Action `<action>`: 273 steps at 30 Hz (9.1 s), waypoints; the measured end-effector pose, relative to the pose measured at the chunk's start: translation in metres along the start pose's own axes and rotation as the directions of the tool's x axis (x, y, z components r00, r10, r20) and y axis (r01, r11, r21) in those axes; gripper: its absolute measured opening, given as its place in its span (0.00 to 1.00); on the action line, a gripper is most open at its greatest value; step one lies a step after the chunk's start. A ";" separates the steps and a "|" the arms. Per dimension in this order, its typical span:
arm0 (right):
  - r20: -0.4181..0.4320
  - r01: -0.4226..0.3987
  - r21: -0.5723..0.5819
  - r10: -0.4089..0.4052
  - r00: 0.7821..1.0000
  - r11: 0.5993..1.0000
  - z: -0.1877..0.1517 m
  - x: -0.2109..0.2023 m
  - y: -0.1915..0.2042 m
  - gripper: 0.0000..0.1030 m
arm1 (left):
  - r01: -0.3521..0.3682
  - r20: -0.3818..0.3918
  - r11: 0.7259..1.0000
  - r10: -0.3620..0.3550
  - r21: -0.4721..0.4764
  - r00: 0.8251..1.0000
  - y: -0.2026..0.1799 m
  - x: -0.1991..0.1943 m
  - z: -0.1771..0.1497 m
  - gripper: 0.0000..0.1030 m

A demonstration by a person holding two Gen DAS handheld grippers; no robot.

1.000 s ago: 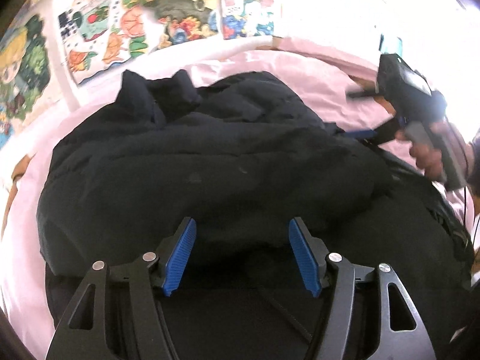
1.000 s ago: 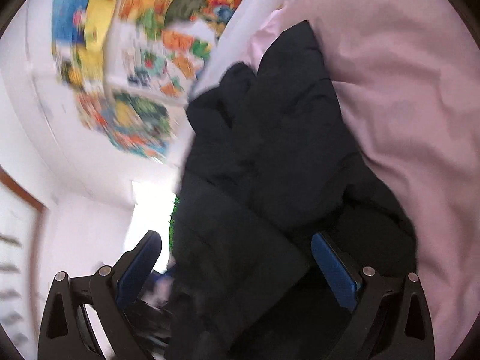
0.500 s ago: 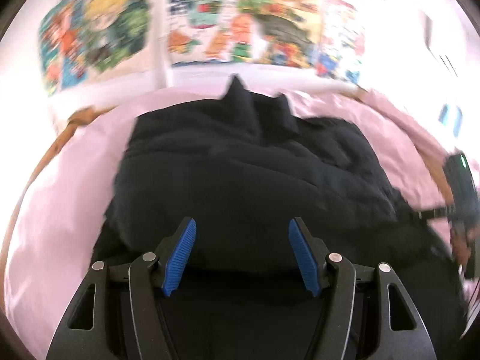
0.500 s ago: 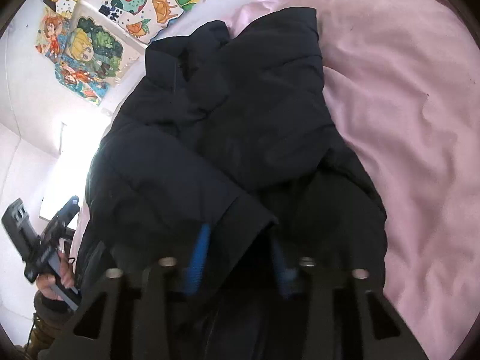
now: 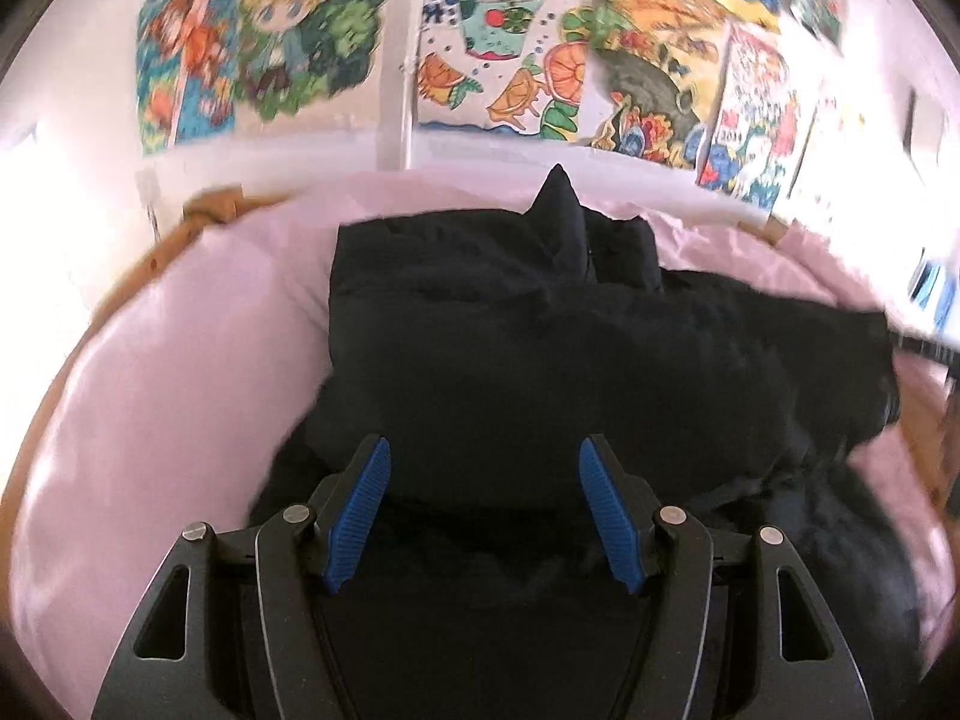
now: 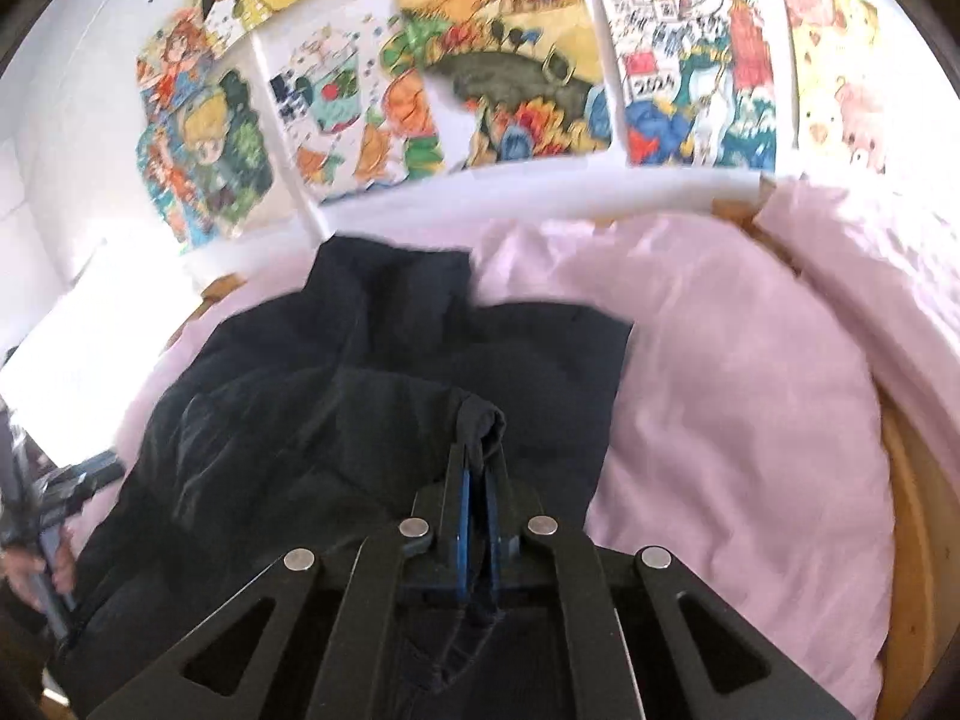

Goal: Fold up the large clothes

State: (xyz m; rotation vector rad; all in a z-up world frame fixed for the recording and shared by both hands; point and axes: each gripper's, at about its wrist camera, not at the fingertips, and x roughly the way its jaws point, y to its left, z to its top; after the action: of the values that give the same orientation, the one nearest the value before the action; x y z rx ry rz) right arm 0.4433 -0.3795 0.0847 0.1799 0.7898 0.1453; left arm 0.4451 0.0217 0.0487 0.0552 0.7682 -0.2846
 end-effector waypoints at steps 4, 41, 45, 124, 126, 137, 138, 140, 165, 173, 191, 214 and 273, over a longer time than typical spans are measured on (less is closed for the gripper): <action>-0.020 0.069 -0.010 -0.069 0.997 0.998 0.003 0.036 -0.002 0.05 | 0.057 -0.016 0.987 -0.056 0.151 0.998 -0.014 0.007 -0.010 0.58; 0.022 -0.056 -0.078 0.058 0.998 0.995 0.003 0.089 -0.041 0.71 | 0.130 -0.094 0.968 -0.112 0.215 0.989 -0.008 0.016 0.017 0.70; 0.022 -0.104 -0.063 0.106 0.994 0.993 0.037 0.110 -0.030 0.82 | 0.085 -0.056 0.988 -0.078 0.131 0.995 -0.005 0.049 0.070 0.72; 0.139 -0.178 -0.167 0.202 0.970 0.970 0.037 0.074 0.051 0.30 | 0.209 0.065 0.974 -0.215 0.089 0.974 0.002 0.127 0.015 0.03; 0.084 -0.154 -0.203 0.174 0.981 0.967 0.031 0.097 0.064 0.30 | 0.208 0.062 0.974 -0.214 0.089 0.975 0.001 0.127 0.015 0.03; 0.026 -0.020 -0.384 0.032 0.999 0.923 -0.018 0.145 0.079 0.30 | 0.323 0.170 0.944 -0.330 0.068 0.928 0.016 0.071 0.032 0.45; 0.026 -0.020 -0.385 0.032 0.999 0.922 -0.019 0.146 0.078 0.30 | 0.352 0.210 0.933 -0.360 0.078 0.909 0.017 0.061 0.034 0.49; 0.030 -0.018 -0.389 0.032 0.999 0.921 -0.022 0.147 0.077 0.30 | 0.381 0.255 0.921 -0.390 0.088 0.885 0.015 0.052 0.039 0.53; -0.018 -0.061 -0.376 0.059 0.998 0.925 -0.031 0.213 0.060 0.31 | 0.097 0.024 0.985 -0.101 0.146 0.995 -0.030 0.203 0.018 0.59; -0.024 -0.028 -0.389 0.020 1.000 0.921 -0.032 0.239 0.063 0.31 | 0.046 0.028 0.986 -0.051 0.163 0.998 -0.033 0.224 0.011 0.60; 0.016 0.040 -0.400 -0.037 0.999 0.916 -0.024 0.206 0.072 0.51 | -0.155 0.101 0.963 0.135 0.220 0.986 -0.053 0.195 0.012 0.82; 0.125 0.107 -0.380 -0.063 0.990 0.919 -0.030 0.038 0.113 1.00 | -0.097 0.141 0.993 0.086 0.073 0.986 -0.071 0.034 0.011 0.86; -0.235 -0.058 -0.501 -0.071 0.969 0.864 -0.274 -0.140 0.199 1.00 | 0.000 -0.272 0.972 0.066 0.236 0.960 -0.121 -0.126 -0.224 0.86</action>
State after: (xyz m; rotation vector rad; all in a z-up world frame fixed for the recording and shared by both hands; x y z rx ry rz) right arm 0.1374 -0.1842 0.0344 -0.3486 0.9734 0.3692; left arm 0.1743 -0.0305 -0.0189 0.3375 1.0092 -0.3391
